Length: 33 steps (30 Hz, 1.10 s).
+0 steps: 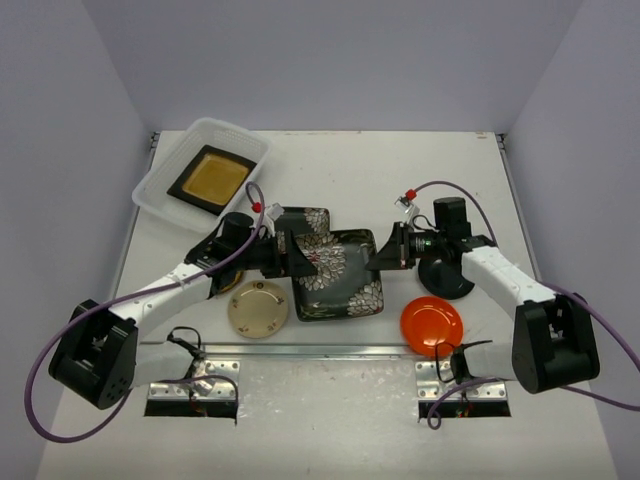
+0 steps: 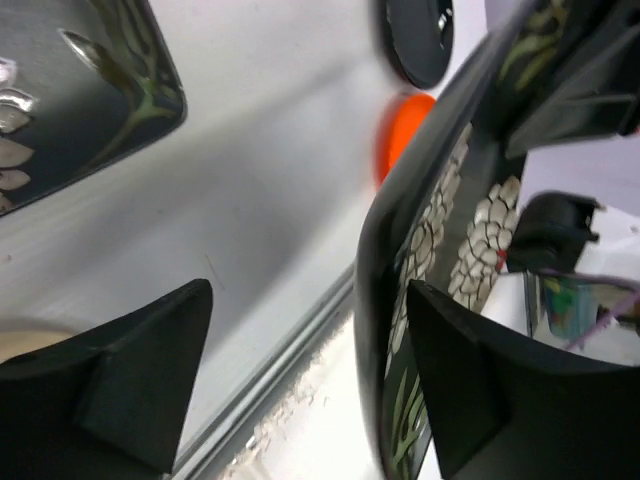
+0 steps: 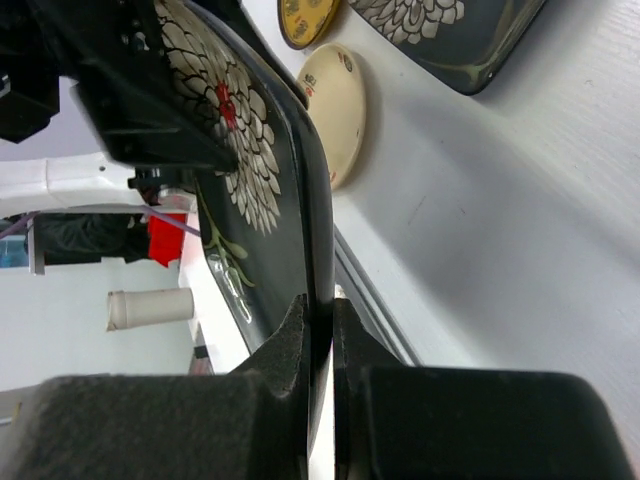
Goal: Place the plates into the plastic bin on the countertop
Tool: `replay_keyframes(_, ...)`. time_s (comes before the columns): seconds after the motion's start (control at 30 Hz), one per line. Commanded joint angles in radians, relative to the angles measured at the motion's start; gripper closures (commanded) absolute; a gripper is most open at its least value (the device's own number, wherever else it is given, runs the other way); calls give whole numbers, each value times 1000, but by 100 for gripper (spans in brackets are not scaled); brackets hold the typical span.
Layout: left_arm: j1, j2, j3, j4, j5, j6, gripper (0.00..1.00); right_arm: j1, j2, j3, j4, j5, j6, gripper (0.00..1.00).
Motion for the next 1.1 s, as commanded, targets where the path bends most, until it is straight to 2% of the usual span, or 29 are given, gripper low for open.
replay_keyframes(0.0, -27, 11, 51, 86, -14, -3, 78, 1, -27, 59, 117, -167, 91, 100)
replay_keyframes(0.03, -27, 9, 55, 82, -16, -3, 91, 1, -23, 58, 116, -161, 92, 100)
replay_keyframes(0.07, -27, 3, 67, 73, -34, -5, 98, 0, -20, 56, 116, -148, 91, 100)
replay_keyframes(0.13, -26, -16, 91, 46, -87, -19, 100, -1, -14, 51, 119, -125, 94, 100)
replay_keyframes(0.23, -5, -51, 133, 17, -172, -54, 100, -9, -5, 37, 134, -89, 127, 61)
replay_keyframes(0.3, 57, -74, 164, 10, -190, -98, 100, -27, -8, 22, 174, -50, 159, 21)
replay_keyframes(0.33, 66, -76, 178, 6, -189, -101, 100, -30, -9, 18, 177, -46, 170, 4)
replay_keyframes(0.47, 309, -108, 291, -87, -168, -170, 100, -124, -41, -26, 175, 34, 217, 1)
replay_keyframes(0.6, 538, -95, 377, -168, -176, -213, 100, -201, -91, -81, 169, 43, 216, 1)
replay_keyframes(0.7, 737, -56, 382, -149, -160, -286, 100, -212, -110, -103, 154, 41, 195, 1)
replay_keyframes(0.83, 811, 79, 426, -99, -194, -351, 100, -213, -114, -124, 146, 33, 183, 1)
replay_keyframes(1.07, 813, 324, 568, 24, -240, -488, 100, -212, -116, -166, 167, 20, 185, 1)
